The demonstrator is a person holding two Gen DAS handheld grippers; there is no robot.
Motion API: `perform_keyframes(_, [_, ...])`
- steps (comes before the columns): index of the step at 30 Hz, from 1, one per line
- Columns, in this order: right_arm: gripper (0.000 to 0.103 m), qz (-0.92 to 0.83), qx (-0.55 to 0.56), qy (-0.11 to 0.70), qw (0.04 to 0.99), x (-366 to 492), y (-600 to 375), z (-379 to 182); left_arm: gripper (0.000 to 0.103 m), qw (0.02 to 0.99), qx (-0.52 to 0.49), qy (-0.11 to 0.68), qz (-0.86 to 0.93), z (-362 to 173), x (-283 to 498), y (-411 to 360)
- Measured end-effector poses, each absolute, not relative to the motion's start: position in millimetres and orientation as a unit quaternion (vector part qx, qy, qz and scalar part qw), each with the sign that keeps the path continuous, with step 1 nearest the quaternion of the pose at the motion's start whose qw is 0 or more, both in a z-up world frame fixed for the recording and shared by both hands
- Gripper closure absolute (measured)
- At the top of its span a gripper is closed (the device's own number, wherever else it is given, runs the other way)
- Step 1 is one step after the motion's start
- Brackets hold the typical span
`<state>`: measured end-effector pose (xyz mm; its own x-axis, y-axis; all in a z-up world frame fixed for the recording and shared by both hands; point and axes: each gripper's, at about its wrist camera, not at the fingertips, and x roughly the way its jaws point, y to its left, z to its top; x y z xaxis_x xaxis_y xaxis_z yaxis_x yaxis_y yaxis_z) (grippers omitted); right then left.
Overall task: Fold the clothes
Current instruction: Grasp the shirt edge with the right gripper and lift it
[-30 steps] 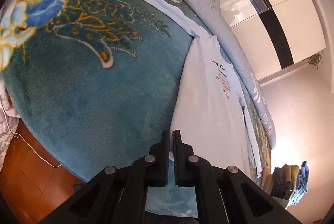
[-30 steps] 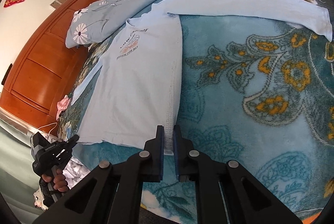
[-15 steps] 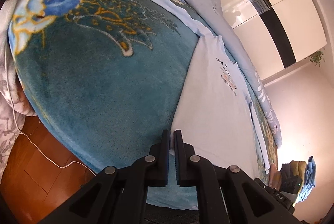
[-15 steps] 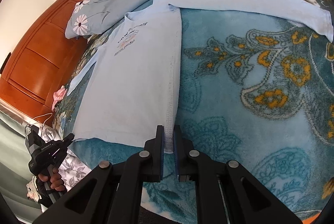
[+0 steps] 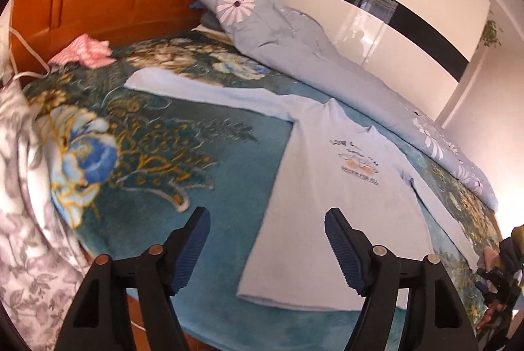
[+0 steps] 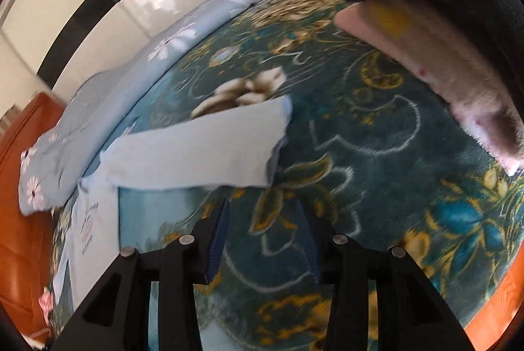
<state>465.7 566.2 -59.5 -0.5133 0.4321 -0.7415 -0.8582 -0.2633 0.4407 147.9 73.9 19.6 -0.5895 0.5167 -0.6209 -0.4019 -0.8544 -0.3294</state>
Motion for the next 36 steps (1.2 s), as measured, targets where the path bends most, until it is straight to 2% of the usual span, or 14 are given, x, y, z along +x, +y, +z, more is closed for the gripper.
perform_keyframes(8, [0.059,0.745,-0.227,0.452,0.435,449.0,595.1,-65.5,0.026,0.309,-0.371,-0.126,0.866,32.7,129.3,152.0])
perform_keyframes(9, [0.062,0.744,-0.226,0.454,0.434,447.7,596.9,-65.8,0.026,0.312,-0.37,-0.13,0.866,33.2,128.4,157.8])
perform_keyframes(10, [0.085,0.743,-0.226,0.457,0.434,446.5,598.8,-66.1,0.026,0.315,-0.367,-0.132,0.865,33.6,128.0,163.3])
perform_keyframes(11, [0.1,0.744,-0.23,0.458,0.429,444.6,601.5,-64.8,0.026,0.32,-0.364,-0.131,0.865,33.6,128.7,166.6])
perform_keyframes(15, [0.101,0.756,-0.234,0.456,0.407,437.7,612.9,-47.5,0.026,0.314,-0.364,-0.132,0.867,24.0,115.7,169.5])
perform_keyframes(20, [0.101,0.8,-0.205,0.398,0.4,408.5,622.8,36.5,0.026,0.294,-0.377,-0.189,0.858,16.5,72.6,164.2])
perform_keyframes(23, [0.101,0.836,-0.183,0.355,0.377,365.4,618.6,99.1,0.026,0.276,-0.363,-0.216,0.863,15.7,51.9,154.6])
perform_keyframes(28, [0.101,0.896,-0.198,0.221,0.331,243.1,571.4,176.0,0.026,0.212,-0.386,-0.279,0.854,-15.7,44.4,115.8])
perform_keyframes(32, [0.101,0.915,-0.244,0.146,0.285,127.0,521.4,180.7,0.026,0.174,-0.393,-0.318,0.845,-28.8,46.9,89.6])
perform_keyframes(36, [0.101,0.923,-0.291,0.138,0.212,26.5,464.9,148.1,0.026,0.146,-0.378,-0.311,0.86,-25.0,47.9,73.2])
